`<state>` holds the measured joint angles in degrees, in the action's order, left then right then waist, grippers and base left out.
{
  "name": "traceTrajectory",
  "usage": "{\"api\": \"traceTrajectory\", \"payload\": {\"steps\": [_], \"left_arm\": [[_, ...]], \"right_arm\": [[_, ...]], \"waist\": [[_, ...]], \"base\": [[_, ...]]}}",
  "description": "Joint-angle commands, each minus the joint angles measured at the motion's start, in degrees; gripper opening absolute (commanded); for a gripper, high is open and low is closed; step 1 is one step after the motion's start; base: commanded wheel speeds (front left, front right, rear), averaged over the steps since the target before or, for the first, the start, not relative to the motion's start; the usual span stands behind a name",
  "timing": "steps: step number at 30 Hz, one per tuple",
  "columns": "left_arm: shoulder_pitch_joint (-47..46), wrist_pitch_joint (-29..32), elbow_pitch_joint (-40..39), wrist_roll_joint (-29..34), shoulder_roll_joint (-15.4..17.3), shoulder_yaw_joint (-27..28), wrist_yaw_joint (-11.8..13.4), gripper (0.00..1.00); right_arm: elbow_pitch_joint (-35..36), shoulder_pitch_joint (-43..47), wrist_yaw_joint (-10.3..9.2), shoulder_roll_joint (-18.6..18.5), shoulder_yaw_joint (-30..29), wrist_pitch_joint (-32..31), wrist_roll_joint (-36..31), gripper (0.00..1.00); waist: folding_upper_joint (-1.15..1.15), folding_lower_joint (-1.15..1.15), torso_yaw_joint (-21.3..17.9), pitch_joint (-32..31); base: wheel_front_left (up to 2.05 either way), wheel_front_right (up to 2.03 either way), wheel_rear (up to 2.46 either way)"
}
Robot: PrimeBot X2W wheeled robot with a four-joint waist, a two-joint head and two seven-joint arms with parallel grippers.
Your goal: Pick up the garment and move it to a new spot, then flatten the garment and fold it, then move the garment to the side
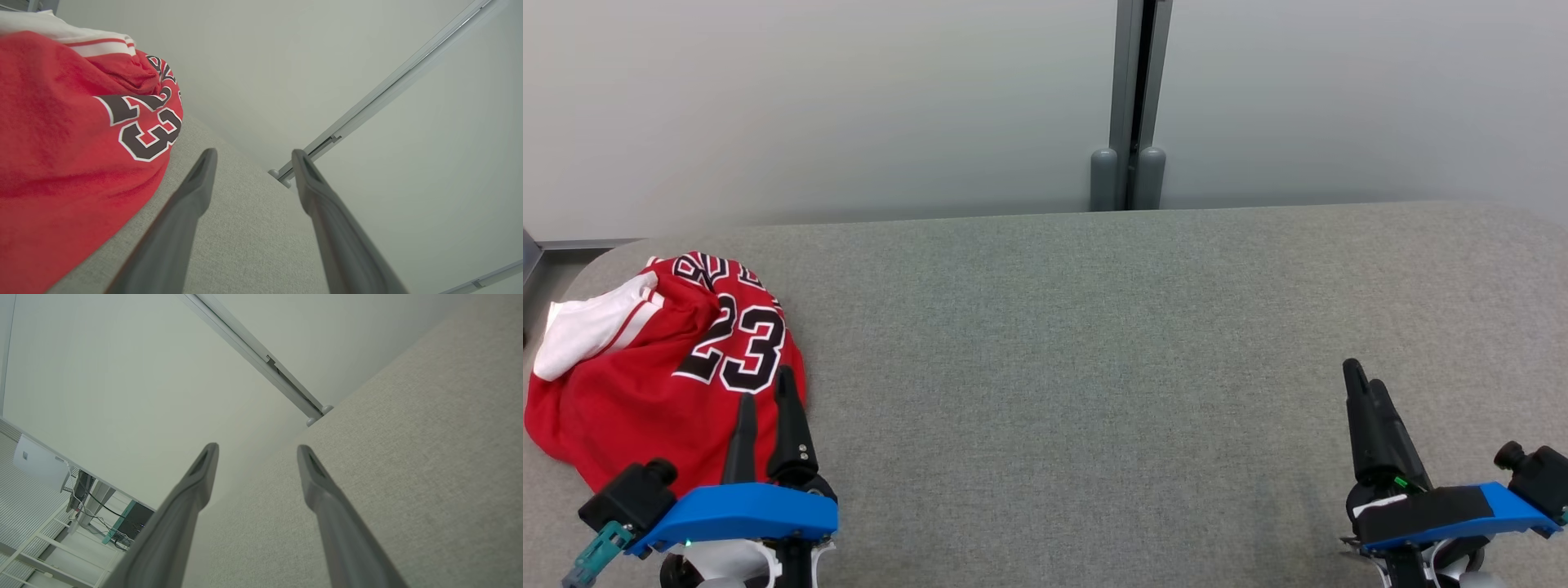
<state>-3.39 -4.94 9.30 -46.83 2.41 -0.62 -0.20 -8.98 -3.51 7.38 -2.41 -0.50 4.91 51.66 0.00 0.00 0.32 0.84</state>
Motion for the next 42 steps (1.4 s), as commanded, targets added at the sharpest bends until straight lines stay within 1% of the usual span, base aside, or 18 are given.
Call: {"api": "traceTrajectory", "payload": {"steps": [1,3,4,5,6,7,9,10,11,20,30,42], "left_arm": [[-0.85,-0.66,-0.82,2.55,0.48,-0.15,0.26,1.00],[-0.69,-1.18,-0.88,5.05,0.49,-0.28,0.22,1.00],[-0.69,-1.18,-0.88,5.05,0.49,-0.28,0.22,1.00],[-0.58,-1.70,-0.99,7.44,0.50,-0.40,0.00,1.00],[-0.58,-1.70,-0.99,7.44,0.50,-0.40,0.00,1.00],[-0.45,-2.20,-1.00,9.82,0.57,-0.54,-0.26,1.00],[-0.45,-2.20,-1.00,9.82,0.57,-0.54,-0.26,1.00],[-0.05,-2.87,-0.83,12.59,0.61,-0.73,-0.71,1.00],[-0.05,-2.87,-0.83,12.59,0.61,-0.73,-0.71,1.00],[0.36,-4.21,0.20,19.19,0.85,-1.24,-0.63,1.00],[0.36,-5.59,1.01,25.62,1.21,-1.69,0.26,1.00],[1.29,-7.09,0.93,31.67,1.45,-1.47,1.22,1.00]], "right_arm": [[0.93,-0.13,0.11,-0.39,0.15,0.66,-2.21,1.00],[0.99,-0.02,0.12,-0.40,0.27,1.19,-4.40,1.00],[0.99,-0.02,0.12,-0.40,0.27,1.19,-4.40,1.00],[1.09,0.09,0.12,-0.42,0.30,1.71,-6.58,1.00],[1.09,0.09,0.12,-0.42,0.30,1.71,-6.58,1.00],[1.07,0.18,0.13,-0.44,0.36,2.20,-8.66,1.00],[1.07,0.18,0.13,-0.44,0.36,2.20,-8.66,1.00],[0.90,0.42,0.13,-0.46,0.41,2.88,-11.46,1.00],[0.90,0.42,0.13,-0.46,0.41,2.88,-11.46,1.00],[0.72,0.84,0.14,-0.50,0.71,4.24,-17.21,1.00],[0.32,1.23,0.15,-0.55,0.83,5.59,-23.25,1.00],[-0.01,1.62,0.15,-0.58,0.57,7.15,-29.71,1.00]], "waist": [[0.00,0.00,0.03,0.00],[0.00,0.00,0.06,0.01],[0.00,0.00,0.06,0.01],[0.00,0.00,0.11,0.08],[0.00,0.00,0.11,0.08],[0.00,0.00,0.18,0.13],[0.00,0.00,0.18,0.13],[0.00,0.00,0.29,0.10],[0.00,0.00,0.29,0.10],[0.00,0.00,0.47,0.03],[0.00,0.00,0.82,0.04],[0.00,0.00,1.00,-0.10]], "base": [[0.00,0.00,0.00],[0.00,0.00,0.00],[0.00,0.00,0.00],[0.00,0.00,0.00],[0.00,0.00,0.00],[0.00,0.00,0.00],[0.00,0.00,0.00],[0.00,0.00,0.00],[0.00,0.00,0.00],[0.00,0.00,0.00],[0.00,0.00,0.00],[0.00,0.00,0.00]]}}
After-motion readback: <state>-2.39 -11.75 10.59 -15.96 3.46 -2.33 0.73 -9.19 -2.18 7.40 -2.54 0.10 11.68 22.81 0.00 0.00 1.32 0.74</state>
